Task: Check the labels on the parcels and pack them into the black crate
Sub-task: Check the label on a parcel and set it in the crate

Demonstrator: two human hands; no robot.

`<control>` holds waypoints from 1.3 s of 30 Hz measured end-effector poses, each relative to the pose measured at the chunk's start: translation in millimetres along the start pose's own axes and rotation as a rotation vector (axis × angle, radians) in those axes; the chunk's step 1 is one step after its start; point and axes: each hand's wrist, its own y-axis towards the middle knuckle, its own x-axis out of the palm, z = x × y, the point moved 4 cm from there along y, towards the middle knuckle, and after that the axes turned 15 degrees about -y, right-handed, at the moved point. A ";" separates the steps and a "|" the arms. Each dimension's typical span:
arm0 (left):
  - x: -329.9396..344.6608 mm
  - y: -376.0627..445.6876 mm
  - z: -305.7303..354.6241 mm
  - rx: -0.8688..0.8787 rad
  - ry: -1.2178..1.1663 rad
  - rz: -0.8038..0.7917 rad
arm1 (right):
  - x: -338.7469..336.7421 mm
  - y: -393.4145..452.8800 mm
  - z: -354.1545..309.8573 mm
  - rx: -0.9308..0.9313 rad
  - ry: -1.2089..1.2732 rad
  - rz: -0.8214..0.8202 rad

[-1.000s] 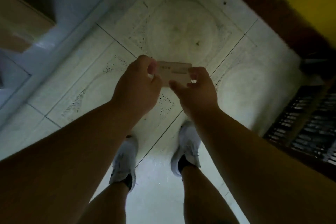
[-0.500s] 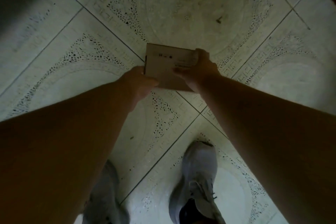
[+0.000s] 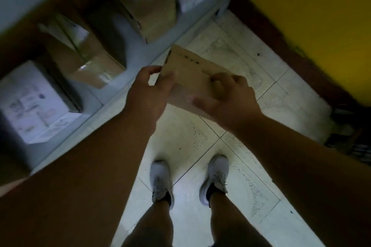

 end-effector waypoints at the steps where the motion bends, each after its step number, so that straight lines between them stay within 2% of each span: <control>1: -7.1 -21.2 32.5 -0.004 -0.053 0.012 | -29.3 -20.9 -17.6 -0.050 -0.035 0.020; 4: -25.4 -76.1 123.3 0.092 -0.067 0.077 | -107.6 -75.4 -67.1 -0.158 -0.146 0.144; 7: -40.7 -119.5 191.5 0.217 -0.130 0.157 | -165.8 -114.1 -103.3 -0.186 -0.322 0.351; 10: -56.3 -161.3 226.1 0.280 -0.115 0.161 | -194.4 -152.0 -130.0 -0.250 -0.439 0.599; 12: -67.9 -187.2 236.0 0.344 -0.032 0.176 | -201.6 -174.3 -140.2 -0.325 -0.376 0.682; 14: -80.6 -209.3 235.6 0.432 0.020 0.198 | -207.3 -189.5 -143.2 -0.388 -0.197 0.613; 17: -102.0 -232.3 226.9 0.485 -0.120 0.291 | -224.8 -204.2 -139.8 -0.388 0.239 0.375; 19: -111.1 -248.4 217.8 0.411 -0.259 0.359 | -237.3 -219.5 -143.5 -0.446 0.403 0.309; 22: -105.2 -279.3 198.3 0.302 -0.398 0.302 | -250.5 -239.1 -150.2 -0.569 0.628 0.197; 24: -103.0 -305.9 184.5 0.327 -0.471 0.360 | -249.8 -247.9 -153.0 -0.666 0.597 0.125; 28: -119.5 -369.4 135.6 0.340 -0.529 0.597 | -227.8 -274.9 -170.4 -0.843 0.326 0.024; 34: -155.9 -480.7 50.1 0.267 -0.575 0.935 | -154.2 -368.8 -188.7 -0.965 0.214 -0.231; 39: -167.0 -548.8 -6.0 0.239 -0.657 1.048 | -116.9 -444.6 -187.2 -1.091 0.117 -0.330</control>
